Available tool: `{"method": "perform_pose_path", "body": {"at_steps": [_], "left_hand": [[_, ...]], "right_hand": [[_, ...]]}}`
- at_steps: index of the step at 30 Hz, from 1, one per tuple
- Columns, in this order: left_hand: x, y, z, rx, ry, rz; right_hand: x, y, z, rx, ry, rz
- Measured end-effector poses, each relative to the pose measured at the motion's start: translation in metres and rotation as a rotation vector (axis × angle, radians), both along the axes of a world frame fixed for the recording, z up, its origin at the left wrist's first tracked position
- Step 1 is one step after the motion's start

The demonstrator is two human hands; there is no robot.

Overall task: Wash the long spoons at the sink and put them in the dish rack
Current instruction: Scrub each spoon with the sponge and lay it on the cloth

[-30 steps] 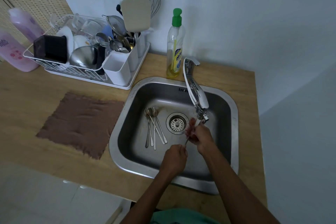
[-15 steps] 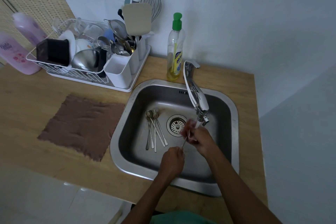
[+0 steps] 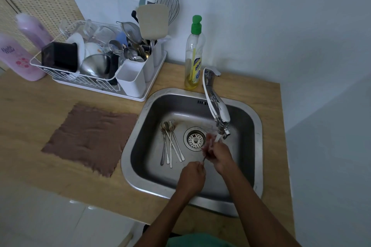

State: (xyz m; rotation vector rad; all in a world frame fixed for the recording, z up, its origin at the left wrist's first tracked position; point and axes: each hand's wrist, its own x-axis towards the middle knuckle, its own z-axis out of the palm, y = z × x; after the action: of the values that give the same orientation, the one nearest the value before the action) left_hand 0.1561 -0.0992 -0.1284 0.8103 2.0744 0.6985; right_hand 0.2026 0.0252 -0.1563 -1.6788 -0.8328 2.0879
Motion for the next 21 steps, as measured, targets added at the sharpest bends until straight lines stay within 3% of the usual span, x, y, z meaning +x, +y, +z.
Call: {"method": "perform_pose_path", "body": {"at_steps": [2, 6, 11, 15, 18, 21], "left_hand": [[-0.0054, -0.0041, -0.0029, -0.004, 0.012, 0.010], [-0.0045, -0.0015, 0.0014, 0.026, 0.026, -0.021], [-0.0078, -0.0082, -0.0040, 0.010, 0.049, -0.001], [-0.0085, -0.0049, -0.0030, 0.016, 0.044, -0.005], [-0.0052, -0.0025, -0.0037, 0.015, 0.054, 0.004], [-0.0100, -0.0038, -0.0021, 0.025, 0.062, -0.005]], "right_hand": [[0.0039, 0.0014, 0.0061, 0.002, 0.073, 0.015], [0.0022, 0.0006, 0.0032, 0.081, -0.080, 0.045], [0.0033, 0.0001, 0.0055, 0.021, 0.075, 0.061], [0.0006, 0.0004, 0.0049, 0.046, -0.013, 0.043], [0.0009, 0.0036, 0.0087, -0.002, 0.078, 0.057], [0.0062, 0.0070, 0.0078, 0.057, 0.031, 0.135]]}}
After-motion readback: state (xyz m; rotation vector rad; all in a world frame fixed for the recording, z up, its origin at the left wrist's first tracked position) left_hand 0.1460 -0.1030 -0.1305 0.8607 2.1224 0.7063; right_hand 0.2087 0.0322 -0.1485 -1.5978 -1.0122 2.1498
